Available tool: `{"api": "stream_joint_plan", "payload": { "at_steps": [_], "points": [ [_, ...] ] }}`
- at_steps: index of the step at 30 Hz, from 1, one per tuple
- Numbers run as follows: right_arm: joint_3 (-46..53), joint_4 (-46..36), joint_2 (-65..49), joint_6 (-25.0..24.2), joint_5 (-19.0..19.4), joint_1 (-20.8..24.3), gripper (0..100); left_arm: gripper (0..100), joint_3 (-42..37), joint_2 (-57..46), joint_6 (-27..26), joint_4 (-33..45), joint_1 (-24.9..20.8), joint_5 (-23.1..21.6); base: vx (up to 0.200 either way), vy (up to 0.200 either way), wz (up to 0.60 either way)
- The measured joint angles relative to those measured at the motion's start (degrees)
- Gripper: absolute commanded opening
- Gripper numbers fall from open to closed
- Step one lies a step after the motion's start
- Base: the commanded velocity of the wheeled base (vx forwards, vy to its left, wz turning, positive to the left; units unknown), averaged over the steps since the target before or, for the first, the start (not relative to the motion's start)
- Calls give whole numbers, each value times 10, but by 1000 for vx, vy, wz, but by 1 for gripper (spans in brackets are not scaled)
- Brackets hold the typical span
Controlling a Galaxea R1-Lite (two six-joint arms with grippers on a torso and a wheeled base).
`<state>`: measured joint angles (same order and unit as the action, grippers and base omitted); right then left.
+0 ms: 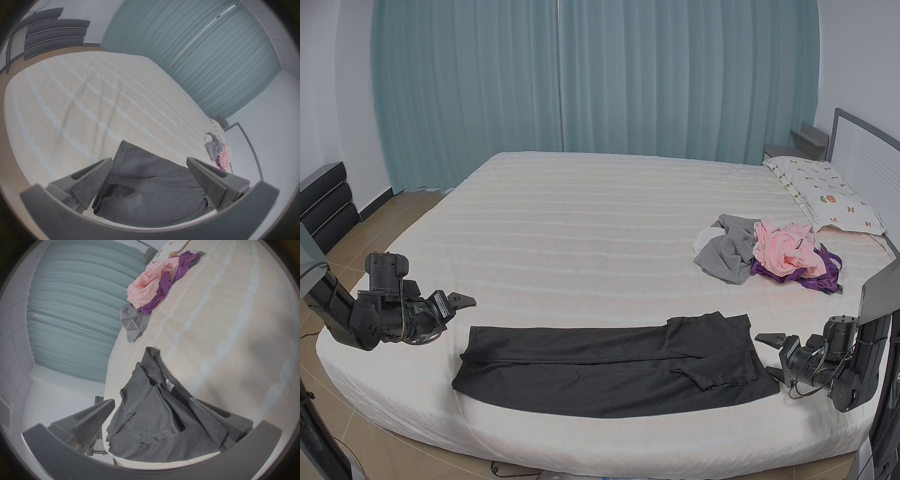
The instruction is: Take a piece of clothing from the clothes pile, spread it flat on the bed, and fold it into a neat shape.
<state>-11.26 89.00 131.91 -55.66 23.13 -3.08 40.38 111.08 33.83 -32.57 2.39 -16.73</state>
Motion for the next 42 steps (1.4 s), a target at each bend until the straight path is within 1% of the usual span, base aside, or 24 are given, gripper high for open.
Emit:
{"api": "stream_joint_plan", "payload": {
  "at_steps": [6,11,14,19,22,33,34,42],
  "points": [
    [0,0,4,-6,2,-2,100,100,36,52,-17,1,-8,2,0,0,0],
    [2,0,5,-6,2,-1,100,100,45,98,-77,0,-18,5,0,0,0],
    [3,0,6,-4,2,1,100,100,47,121,-88,-1,-24,8,0,0,0],
    [5,0,7,-3,3,2,100,100,48,148,-111,-12,-34,41,0,0,0],
    [7,0,7,-3,6,2,100,100,44,158,-129,-19,-35,50,0,0,0],
    [7,0,7,-2,10,1,100,100,26,168,-131,-21,-45,49,0,0,0],
    [7,0,7,-3,10,1,100,0,26,169,-130,-21,-46,48,0,0,0],
    [7,0,7,-2,11,1,100,0,23,166,-123,-20,-47,46,0,0,0]
  ]
}}
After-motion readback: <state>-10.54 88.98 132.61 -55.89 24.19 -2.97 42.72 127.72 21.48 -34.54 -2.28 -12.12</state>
